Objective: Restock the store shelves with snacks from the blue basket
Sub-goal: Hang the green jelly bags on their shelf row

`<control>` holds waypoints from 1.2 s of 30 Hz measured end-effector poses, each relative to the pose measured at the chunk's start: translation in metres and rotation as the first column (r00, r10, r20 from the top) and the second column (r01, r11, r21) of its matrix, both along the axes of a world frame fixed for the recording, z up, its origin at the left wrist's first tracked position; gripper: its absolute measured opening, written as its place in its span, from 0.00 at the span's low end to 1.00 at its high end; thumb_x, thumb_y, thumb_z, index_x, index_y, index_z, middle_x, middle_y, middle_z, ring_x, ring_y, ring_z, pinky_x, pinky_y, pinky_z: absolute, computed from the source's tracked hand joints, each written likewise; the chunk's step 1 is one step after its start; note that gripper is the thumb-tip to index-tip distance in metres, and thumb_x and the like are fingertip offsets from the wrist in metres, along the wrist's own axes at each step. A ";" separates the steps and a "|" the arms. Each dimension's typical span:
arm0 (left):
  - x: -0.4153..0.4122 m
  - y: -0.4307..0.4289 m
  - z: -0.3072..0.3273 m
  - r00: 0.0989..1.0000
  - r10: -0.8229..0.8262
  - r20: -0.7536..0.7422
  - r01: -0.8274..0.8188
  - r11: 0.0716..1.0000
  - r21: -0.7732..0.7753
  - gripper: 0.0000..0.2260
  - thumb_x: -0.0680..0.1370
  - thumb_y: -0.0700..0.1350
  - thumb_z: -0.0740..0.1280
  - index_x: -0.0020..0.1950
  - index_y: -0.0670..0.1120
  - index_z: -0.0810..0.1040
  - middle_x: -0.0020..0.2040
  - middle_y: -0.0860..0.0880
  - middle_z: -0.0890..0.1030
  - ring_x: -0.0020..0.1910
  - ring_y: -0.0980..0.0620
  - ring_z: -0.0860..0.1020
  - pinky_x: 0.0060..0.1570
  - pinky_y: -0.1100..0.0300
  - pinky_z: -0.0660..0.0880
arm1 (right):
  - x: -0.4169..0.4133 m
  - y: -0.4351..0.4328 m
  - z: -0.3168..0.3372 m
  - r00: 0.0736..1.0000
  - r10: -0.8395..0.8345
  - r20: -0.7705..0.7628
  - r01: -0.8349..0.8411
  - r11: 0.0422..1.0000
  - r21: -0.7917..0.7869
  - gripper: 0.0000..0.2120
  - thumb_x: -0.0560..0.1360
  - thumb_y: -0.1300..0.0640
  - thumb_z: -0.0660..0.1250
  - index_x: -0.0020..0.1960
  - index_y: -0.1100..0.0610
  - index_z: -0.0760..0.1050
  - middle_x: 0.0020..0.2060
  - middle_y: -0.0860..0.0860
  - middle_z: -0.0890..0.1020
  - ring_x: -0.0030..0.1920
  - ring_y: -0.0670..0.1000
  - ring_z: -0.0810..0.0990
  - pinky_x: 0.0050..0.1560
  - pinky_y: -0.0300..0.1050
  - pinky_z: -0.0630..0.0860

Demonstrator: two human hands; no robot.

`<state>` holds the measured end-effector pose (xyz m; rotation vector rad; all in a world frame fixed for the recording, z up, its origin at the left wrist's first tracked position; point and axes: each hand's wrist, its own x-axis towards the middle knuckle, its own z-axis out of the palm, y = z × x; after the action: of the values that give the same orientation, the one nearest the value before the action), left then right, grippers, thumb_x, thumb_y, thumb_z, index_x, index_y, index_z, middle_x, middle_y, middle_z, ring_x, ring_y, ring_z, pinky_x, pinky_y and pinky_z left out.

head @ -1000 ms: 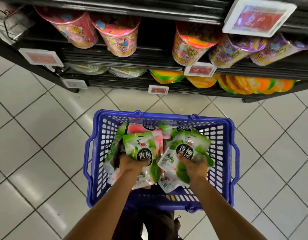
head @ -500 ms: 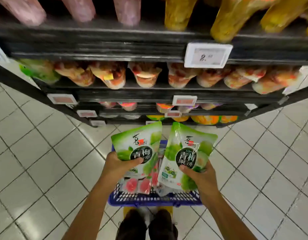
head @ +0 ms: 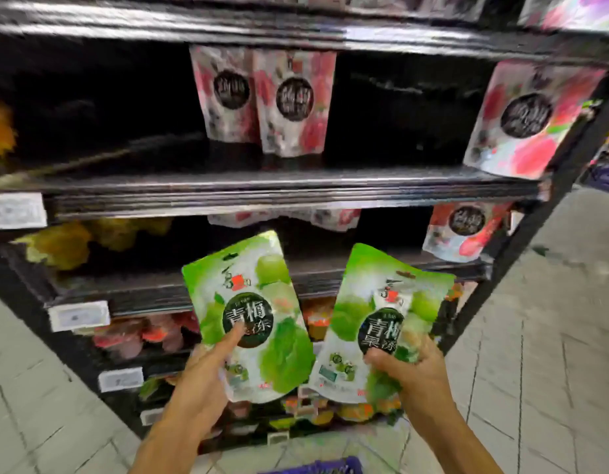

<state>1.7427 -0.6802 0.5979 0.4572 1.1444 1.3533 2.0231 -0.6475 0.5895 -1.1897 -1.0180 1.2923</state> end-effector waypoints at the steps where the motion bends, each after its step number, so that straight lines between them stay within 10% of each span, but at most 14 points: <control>1: -0.003 0.000 0.022 0.999 0.001 -0.033 0.001 0.999 0.051 0.31 0.67 0.49 0.75 0.67 0.41 0.74 0.58 0.40 0.83 0.55 0.40 0.83 0.39 0.50 0.82 | -0.001 0.000 0.023 1.000 -0.004 0.005 0.004 0.999 0.046 0.39 0.43 0.48 0.87 0.52 0.56 0.80 0.44 0.57 0.87 0.42 0.58 0.87 0.35 0.47 0.82; 5: -0.015 -0.004 0.113 0.981 0.038 -0.189 0.013 0.966 0.260 0.39 0.57 0.59 0.82 0.64 0.46 0.78 0.56 0.42 0.84 0.53 0.43 0.84 0.46 0.51 0.81 | -0.003 -0.002 0.110 0.998 -0.051 0.039 0.041 0.975 0.217 0.41 0.42 0.45 0.86 0.52 0.58 0.81 0.43 0.56 0.87 0.42 0.57 0.87 0.36 0.46 0.82; 10: -0.024 -0.013 0.201 0.958 0.030 -0.284 0.099 0.898 0.429 0.24 0.63 0.56 0.75 0.56 0.47 0.83 0.47 0.46 0.87 0.39 0.50 0.86 0.32 0.60 0.79 | 0.004 -0.011 0.194 0.997 -0.081 -0.006 0.077 0.918 0.388 0.36 0.48 0.55 0.86 0.54 0.59 0.80 0.45 0.58 0.87 0.43 0.58 0.87 0.36 0.45 0.81; 15: -0.023 -0.016 0.262 0.948 0.035 -0.317 0.129 0.867 0.482 0.29 0.63 0.57 0.75 0.61 0.47 0.80 0.52 0.43 0.86 0.51 0.42 0.84 0.58 0.43 0.77 | 0.002 -0.019 0.252 0.992 -0.117 0.046 0.074 0.837 0.543 0.26 0.55 0.54 0.86 0.50 0.52 0.83 0.45 0.53 0.87 0.44 0.53 0.87 0.38 0.43 0.82; 23: 0.002 0.013 0.335 0.918 0.047 -0.393 0.218 0.769 0.601 0.15 0.71 0.50 0.72 0.55 0.45 0.83 0.48 0.46 0.87 0.45 0.51 0.86 0.34 0.64 0.79 | 0.022 0.013 0.333 0.975 -0.219 0.037 0.142 0.746 0.650 0.27 0.56 0.49 0.82 0.52 0.54 0.81 0.44 0.50 0.87 0.46 0.52 0.87 0.44 0.51 0.83; 30: 0.032 0.062 0.385 0.913 0.096 -0.397 0.207 0.729 0.652 0.21 0.64 0.54 0.75 0.53 0.46 0.84 0.48 0.45 0.87 0.47 0.46 0.86 0.43 0.54 0.81 | 0.043 0.064 0.414 0.960 -0.268 0.080 0.129 0.679 0.723 0.18 0.63 0.55 0.82 0.50 0.52 0.81 0.42 0.48 0.87 0.42 0.49 0.87 0.36 0.43 0.82; 33: 0.046 0.082 0.407 0.919 0.128 -0.372 0.180 0.704 0.687 0.17 0.64 0.54 0.75 0.48 0.48 0.85 0.47 0.47 0.87 0.43 0.51 0.86 0.33 0.63 0.80 | 0.050 0.091 0.447 0.960 -0.260 0.104 0.099 0.662 0.743 0.25 0.62 0.52 0.82 0.56 0.52 0.79 0.46 0.48 0.87 0.44 0.48 0.86 0.37 0.40 0.81; 36: 0.062 0.102 0.425 0.922 0.160 -0.352 0.150 0.692 0.707 0.17 0.65 0.54 0.75 0.49 0.47 0.85 0.45 0.49 0.87 0.40 0.55 0.86 0.30 0.68 0.77 | 0.055 0.115 0.478 0.910 -0.358 0.210 0.082 0.652 0.754 0.51 0.58 0.41 0.82 0.75 0.54 0.63 0.62 0.45 0.76 0.60 0.49 0.77 0.59 0.49 0.77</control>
<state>1.8045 -0.5785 1.0231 1.3632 0.8611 1.7537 2.0782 -0.5325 1.0672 -0.8587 -1.4144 0.3652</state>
